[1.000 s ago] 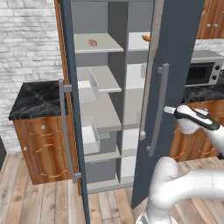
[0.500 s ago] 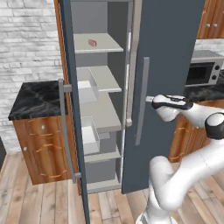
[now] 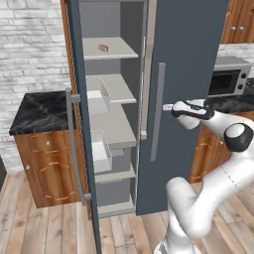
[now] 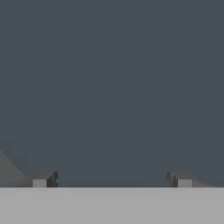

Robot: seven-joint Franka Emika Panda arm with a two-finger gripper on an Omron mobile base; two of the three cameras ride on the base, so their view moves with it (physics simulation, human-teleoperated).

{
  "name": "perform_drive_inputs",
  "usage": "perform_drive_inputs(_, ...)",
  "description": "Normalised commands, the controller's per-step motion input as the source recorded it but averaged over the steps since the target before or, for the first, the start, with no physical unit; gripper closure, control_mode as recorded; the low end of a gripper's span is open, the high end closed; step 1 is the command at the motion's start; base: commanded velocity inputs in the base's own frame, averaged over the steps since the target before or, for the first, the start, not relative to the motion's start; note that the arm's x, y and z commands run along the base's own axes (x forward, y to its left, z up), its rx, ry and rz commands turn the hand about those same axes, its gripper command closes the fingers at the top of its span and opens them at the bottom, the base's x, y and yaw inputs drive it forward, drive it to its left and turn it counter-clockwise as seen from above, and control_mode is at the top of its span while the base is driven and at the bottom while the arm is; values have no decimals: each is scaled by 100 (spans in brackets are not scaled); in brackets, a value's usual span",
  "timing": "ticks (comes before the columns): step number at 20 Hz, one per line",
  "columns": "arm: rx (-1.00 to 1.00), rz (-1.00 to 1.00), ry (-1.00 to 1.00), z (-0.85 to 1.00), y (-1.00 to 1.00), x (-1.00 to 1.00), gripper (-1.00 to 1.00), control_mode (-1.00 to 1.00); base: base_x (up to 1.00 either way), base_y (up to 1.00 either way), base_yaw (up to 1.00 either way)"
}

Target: There's a steak in the fridge that needs to be moved to the freezer for freezing. Pick up the steak from the fridge, place it on any shelf in the freezer, and close the fridge and freezer doors when done.

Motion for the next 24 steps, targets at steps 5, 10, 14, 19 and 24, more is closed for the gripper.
perform_drive_inputs(5,7,0,0,57,-10,-47,-100,-100,0,0,0)
perform_drive_inputs(10,2,0,6,83,-11,-90,-100,-100,0,0,0)
perform_drive_inputs(14,0,0,13,96,-4,-100,-100,-100,0,0,0)
perform_drive_inputs(19,0,0,8,63,0,-100,-100,-100,0,0,0)
perform_drive_inputs(24,0,0,4,40,25,-100,-100,-100,0,0,0)
